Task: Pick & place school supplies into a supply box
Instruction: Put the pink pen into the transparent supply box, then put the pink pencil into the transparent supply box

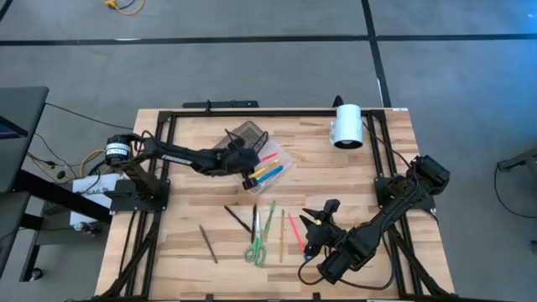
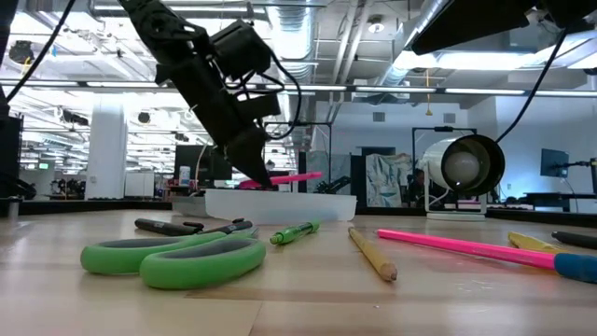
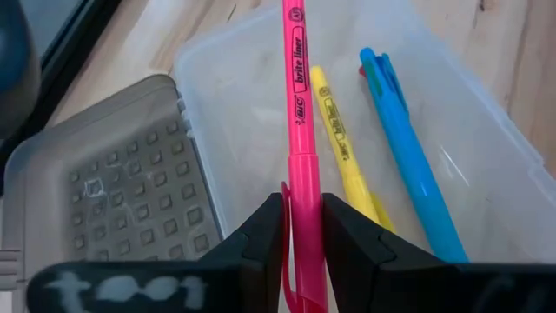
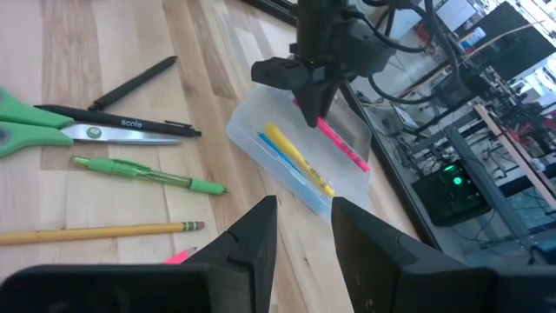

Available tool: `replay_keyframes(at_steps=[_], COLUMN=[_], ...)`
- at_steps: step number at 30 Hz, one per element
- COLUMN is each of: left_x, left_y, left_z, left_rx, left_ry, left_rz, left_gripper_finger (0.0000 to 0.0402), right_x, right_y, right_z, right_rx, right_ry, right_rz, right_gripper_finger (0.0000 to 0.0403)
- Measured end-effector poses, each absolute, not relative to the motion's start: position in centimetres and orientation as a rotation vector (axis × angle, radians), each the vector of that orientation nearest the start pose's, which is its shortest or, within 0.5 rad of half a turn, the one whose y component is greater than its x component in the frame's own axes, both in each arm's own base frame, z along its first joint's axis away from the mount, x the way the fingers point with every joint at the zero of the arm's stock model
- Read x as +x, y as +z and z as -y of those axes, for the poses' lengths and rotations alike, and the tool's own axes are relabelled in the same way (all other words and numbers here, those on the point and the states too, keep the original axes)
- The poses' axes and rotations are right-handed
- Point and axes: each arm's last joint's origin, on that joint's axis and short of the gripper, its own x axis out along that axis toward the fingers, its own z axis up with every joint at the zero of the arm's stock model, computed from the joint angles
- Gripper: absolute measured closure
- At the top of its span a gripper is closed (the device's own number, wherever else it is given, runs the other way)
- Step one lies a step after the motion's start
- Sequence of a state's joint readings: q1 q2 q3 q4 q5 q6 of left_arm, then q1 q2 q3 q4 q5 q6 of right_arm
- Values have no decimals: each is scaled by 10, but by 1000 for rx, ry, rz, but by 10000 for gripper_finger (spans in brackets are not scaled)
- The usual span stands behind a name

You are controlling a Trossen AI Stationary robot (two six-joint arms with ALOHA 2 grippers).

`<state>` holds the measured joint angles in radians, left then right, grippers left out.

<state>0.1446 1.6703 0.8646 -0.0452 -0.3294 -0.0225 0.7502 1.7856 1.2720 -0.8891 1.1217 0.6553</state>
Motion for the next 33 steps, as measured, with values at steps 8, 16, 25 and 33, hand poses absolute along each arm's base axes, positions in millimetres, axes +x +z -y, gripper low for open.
replay_keyframes(at_steps=[8, 16, 25, 33], left_x=[321, 321, 301, 276], left_y=[162, 161, 185, 189], left_z=[-50, -43, 10, 89], left_rx=[116, 136, 196, 244], left_ry=[451, 427, 273, 155], left_rz=[-819, -830, -878, -856], left_gripper_finger=[297, 246, 242, 241], right_x=[263, 266, 268, 268], right_y=[214, 212, 207, 203], right_z=[-206, -201, -199, -204], right_rx=[-520, -445, -207, 33], right_ry=[-542, -535, -483, -482], right_rz=[-664, -709, -855, -914], right_gripper_finger=[296, 296, 296, 296])
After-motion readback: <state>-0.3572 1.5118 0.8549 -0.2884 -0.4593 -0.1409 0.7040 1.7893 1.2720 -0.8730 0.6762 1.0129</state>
